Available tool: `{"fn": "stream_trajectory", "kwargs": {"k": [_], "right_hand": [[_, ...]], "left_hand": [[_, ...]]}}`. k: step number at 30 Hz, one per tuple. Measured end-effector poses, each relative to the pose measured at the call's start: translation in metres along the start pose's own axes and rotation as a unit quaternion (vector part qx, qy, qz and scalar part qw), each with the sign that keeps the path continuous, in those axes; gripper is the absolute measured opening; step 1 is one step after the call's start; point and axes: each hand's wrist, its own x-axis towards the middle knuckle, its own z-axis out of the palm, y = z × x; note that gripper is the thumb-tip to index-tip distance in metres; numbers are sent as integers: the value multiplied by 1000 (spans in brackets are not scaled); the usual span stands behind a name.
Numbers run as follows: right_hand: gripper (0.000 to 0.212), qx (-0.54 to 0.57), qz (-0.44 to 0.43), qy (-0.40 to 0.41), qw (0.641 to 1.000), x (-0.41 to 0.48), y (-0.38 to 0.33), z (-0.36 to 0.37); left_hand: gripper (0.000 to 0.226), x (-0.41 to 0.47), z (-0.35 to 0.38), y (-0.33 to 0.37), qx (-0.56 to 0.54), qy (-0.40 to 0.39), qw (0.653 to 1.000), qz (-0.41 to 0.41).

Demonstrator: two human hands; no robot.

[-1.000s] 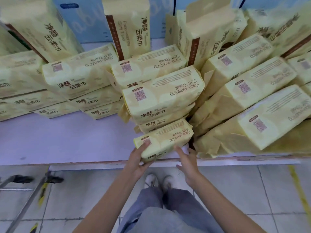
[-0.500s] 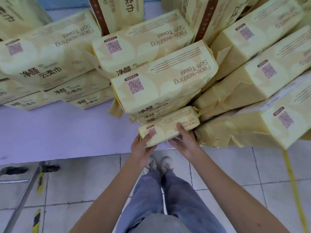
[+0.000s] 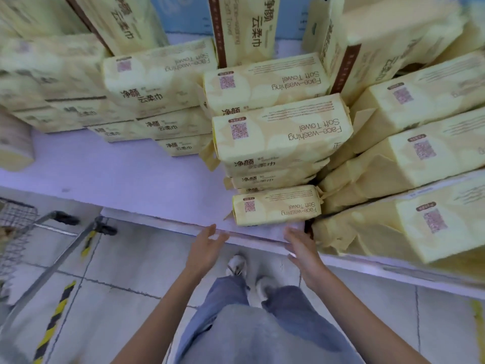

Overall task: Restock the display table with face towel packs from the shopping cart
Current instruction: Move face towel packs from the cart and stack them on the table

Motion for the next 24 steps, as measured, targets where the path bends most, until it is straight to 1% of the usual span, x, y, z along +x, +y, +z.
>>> {"fn": "stream_trajectory", "kwargs": {"k": [2, 4, 7, 10, 12, 15, 19, 21, 24], "right_hand": [[38, -140, -65, -37, 987, -10, 6, -10], [38, -250, -107, -87, 958, -16, 12, -19], [37, -361, -138, -149, 910, -23, 22, -22], [44, -460, -156, -216, 847, -33, 28, -10], [48, -502, -161, -255, 810, -42, 33, 5], [50, -541, -204, -312, 754, -53, 42, 31], [53, -597, -225, -387, 665, -71, 49, 75], [54, -609, -233, -415, 635, -79, 54, 100], [55, -620, -244, -440, 602, -87, 62, 140]], "left_hand": [[52, -24, -3, -11, 39, 29, 999, 25], [50, -49, -3, -25, 54, 63, 996, 33], [51, -89, 4, -51, 41, 113, 993, 15], [48, -126, 13, -80, -9, 164, 986, -9], [46, -150, 18, -103, -55, 198, 978, -42], [42, -180, 26, -132, -130, 258, 953, -87], [37, -213, 33, -161, -248, 336, 896, -149], [37, -224, 34, -175, -284, 360, 873, -167], [37, -233, 28, -197, -325, 392, 838, -194]]}}
